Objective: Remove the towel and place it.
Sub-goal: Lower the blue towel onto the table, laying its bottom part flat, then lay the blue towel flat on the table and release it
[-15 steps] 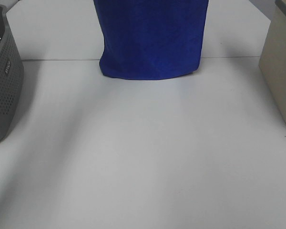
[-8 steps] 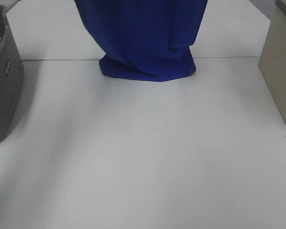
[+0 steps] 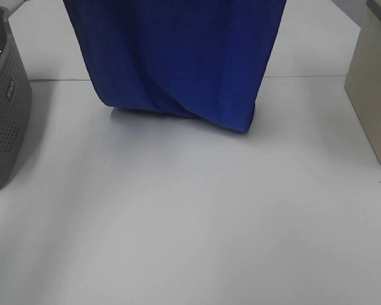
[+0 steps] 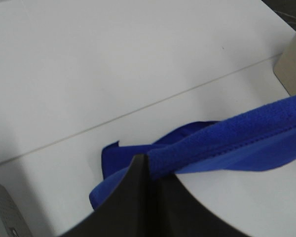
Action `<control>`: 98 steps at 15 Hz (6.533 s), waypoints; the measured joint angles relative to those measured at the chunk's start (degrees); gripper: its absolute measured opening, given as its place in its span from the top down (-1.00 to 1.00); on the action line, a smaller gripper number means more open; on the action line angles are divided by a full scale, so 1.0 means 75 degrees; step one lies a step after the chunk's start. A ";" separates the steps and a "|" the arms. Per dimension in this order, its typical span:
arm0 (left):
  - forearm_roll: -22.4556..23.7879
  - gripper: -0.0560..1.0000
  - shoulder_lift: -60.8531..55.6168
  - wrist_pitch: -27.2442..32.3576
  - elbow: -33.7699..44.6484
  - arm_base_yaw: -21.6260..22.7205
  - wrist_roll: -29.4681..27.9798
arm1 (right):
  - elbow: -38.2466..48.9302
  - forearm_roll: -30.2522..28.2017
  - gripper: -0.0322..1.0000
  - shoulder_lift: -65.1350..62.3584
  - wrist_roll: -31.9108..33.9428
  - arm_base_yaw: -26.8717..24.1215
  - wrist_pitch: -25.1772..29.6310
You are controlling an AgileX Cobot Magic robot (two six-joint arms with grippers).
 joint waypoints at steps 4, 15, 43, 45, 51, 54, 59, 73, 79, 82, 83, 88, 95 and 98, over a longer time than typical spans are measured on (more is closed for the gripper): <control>-0.0726 0.89 -0.1238 0.0015 0.2445 0.0000 -0.0061 | 0.1772 0.0038 0.91 -0.1169 -0.0008 0.0000 0.0000; -0.1772 0.89 -0.3598 -0.0084 0.7097 -0.0053 -0.0053 | 0.6325 0.0634 0.91 -0.4225 0.0535 0.0000 -0.0053; -0.3789 0.89 -0.3193 -0.1268 1.3552 0.0031 0.1108 | 1.1902 0.2536 0.91 -0.3170 0.0107 -0.0038 -0.0115; -0.3804 0.89 -0.2850 -0.1176 1.3552 0.0031 0.1222 | 1.1902 0.2552 0.91 -0.2788 0.0008 -0.0061 -0.0115; -0.3827 0.89 -0.1887 -0.1207 1.3545 0.0046 0.1451 | 1.1895 0.2720 0.91 -0.1459 -0.0313 -0.0069 -0.0168; -0.3789 0.89 -0.1589 -0.1352 1.3545 0.0053 0.1497 | 1.1895 0.2834 0.91 -0.1115 -0.0497 -0.0076 -0.0222; -0.3774 0.89 -0.0879 -0.1574 1.3552 0.0053 0.1673 | 1.1887 0.3025 0.91 -0.0176 -0.0863 -0.0084 -0.0474; -0.3591 0.78 -0.0802 -0.1780 1.3591 0.0092 0.1681 | 1.1902 0.2605 0.91 0.0290 -0.0993 -0.0084 -0.0680; -0.3468 0.75 -0.0802 -0.1795 1.3598 0.0092 0.1681 | 1.1902 0.2483 0.80 0.0290 -0.0993 -0.0084 -0.0680; -0.3621 0.32 -0.0802 -0.1795 1.3598 0.0092 0.1681 | 1.1902 0.2651 0.11 0.0290 -0.0993 -0.0092 -0.0680; -0.3759 0.11 -0.0802 -0.1795 1.3598 0.0092 0.1681 | 1.1902 0.2689 -0.08 0.0290 -0.0993 -0.0092 -0.0680; -0.3965 -0.31 -0.0802 -0.1688 1.3598 0.0092 0.1681 | 1.1902 0.2727 -0.29 0.0290 -0.0985 -0.0092 -0.0665; -0.3850 -0.32 -0.0802 -0.0787 1.2674 0.0092 0.1681 | 1.1918 0.2697 -0.29 -0.1070 -0.0833 -0.0092 -0.0634; -0.3782 -0.32 -0.0802 -0.0420 1.2078 0.0092 0.1650 | 1.1558 0.2620 -0.31 -0.2452 -0.0176 -0.0092 -0.0504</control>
